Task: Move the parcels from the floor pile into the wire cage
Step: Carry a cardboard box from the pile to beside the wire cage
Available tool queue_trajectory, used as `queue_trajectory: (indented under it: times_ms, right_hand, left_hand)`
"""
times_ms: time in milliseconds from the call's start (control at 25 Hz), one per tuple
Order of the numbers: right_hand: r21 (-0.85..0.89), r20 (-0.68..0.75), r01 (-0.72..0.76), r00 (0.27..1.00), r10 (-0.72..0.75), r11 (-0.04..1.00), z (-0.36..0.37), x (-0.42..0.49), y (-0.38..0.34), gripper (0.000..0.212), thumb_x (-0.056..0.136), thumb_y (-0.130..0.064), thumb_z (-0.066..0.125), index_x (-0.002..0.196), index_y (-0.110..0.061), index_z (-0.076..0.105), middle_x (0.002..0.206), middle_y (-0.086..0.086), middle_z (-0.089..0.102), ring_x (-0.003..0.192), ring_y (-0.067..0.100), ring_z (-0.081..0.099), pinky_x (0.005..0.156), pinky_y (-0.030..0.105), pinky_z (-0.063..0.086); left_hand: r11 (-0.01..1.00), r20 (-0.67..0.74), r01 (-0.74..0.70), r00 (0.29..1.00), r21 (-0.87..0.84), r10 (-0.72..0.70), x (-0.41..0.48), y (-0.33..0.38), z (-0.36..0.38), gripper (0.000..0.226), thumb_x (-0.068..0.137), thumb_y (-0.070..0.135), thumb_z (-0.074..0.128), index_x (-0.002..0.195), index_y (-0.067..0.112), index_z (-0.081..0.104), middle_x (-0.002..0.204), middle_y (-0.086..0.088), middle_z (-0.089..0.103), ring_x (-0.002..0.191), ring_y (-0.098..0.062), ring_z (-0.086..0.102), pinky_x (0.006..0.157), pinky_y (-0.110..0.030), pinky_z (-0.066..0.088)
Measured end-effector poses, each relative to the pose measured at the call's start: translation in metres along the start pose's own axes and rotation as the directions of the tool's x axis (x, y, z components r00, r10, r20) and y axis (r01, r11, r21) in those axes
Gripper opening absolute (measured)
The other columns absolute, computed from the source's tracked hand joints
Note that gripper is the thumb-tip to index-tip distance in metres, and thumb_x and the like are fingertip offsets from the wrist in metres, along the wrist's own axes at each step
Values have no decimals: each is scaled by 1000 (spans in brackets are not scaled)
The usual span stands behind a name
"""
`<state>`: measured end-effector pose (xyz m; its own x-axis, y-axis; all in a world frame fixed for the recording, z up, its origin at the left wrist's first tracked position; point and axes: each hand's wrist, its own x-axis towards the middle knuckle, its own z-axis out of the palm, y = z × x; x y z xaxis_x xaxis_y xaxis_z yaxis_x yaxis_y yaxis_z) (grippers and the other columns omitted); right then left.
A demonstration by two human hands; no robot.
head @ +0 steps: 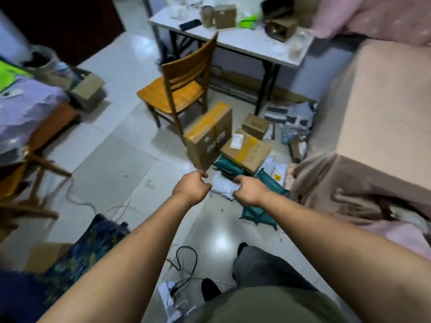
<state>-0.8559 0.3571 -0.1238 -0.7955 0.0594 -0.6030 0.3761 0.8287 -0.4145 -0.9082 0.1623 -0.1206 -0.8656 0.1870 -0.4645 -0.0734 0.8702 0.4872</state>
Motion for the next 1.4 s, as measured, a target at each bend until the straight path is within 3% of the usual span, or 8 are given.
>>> queue_trajectory:
  times_ms: [280,440,560,760,920,1160,1280,1400]
  right_hand:
    - [138,-51,-188,979,196,972,-31,44,74,61,88,-31,60,146,-20,46,141,17,55,128,34,53,102,37,47]
    - [183,-50,-187,979,199,965,-70,94,78,61,87,-26,60,145,-17,45,135,18,57,119,35,57,92,34,48]
    - [202,-48,-156,984,169,967,-100,140,61,63,89,-27,59,147,-18,39,135,20,53,119,38,56,92,37,50]
    - [262,-43,-87,994,102,961,-130,222,8,68,91,-24,62,152,-23,33,140,16,50,109,33,57,83,31,47]
    - [276,-12,-138,989,147,951,-135,299,-34,68,92,-26,62,154,-19,32,146,18,48,130,36,50,104,37,45]
    - [346,7,-253,964,267,903,-134,411,-84,69,92,-27,61,155,-21,32,142,19,51,129,38,51,107,40,45]
    - [402,-3,-268,956,293,876,-121,465,-88,78,92,-31,60,160,-26,22,149,18,44,134,37,47,111,41,42]
    - [455,-23,-258,953,301,852,-99,519,-76,71,101,-44,51,161,-33,16,156,16,35,139,37,43,115,44,38]
  left_hand:
    - [967,150,-198,973,159,174,84,84,41,50,93,28,64,142,25,55,126,-4,67,112,-26,64,96,-38,54]
    - [967,122,-177,980,185,156,136,113,35,52,92,26,65,142,29,53,136,-2,61,119,-24,61,99,-41,55]
    - [974,55,-155,987,166,148,179,122,13,54,92,28,67,143,31,50,138,-1,57,119,-25,61,98,-42,54]
    - [978,19,-108,994,179,106,254,100,-28,66,90,34,71,150,31,44,143,-3,53,120,-27,59,94,-42,57]
    - [973,38,-86,996,216,79,330,64,-61,67,90,34,69,151,31,43,143,-6,51,119,-29,59,90,-38,56]
    - [946,157,-127,984,297,82,447,7,-92,66,86,39,70,147,35,46,141,-2,51,121,-25,52,92,-43,57]
    - [925,182,-144,980,352,84,504,-11,-81,72,85,44,71,150,34,42,142,-4,50,122,-28,51,96,-48,55]
    - [901,196,-154,977,405,79,563,-21,-50,79,84,45,72,153,34,34,147,-7,44,129,-33,47,104,-51,48]
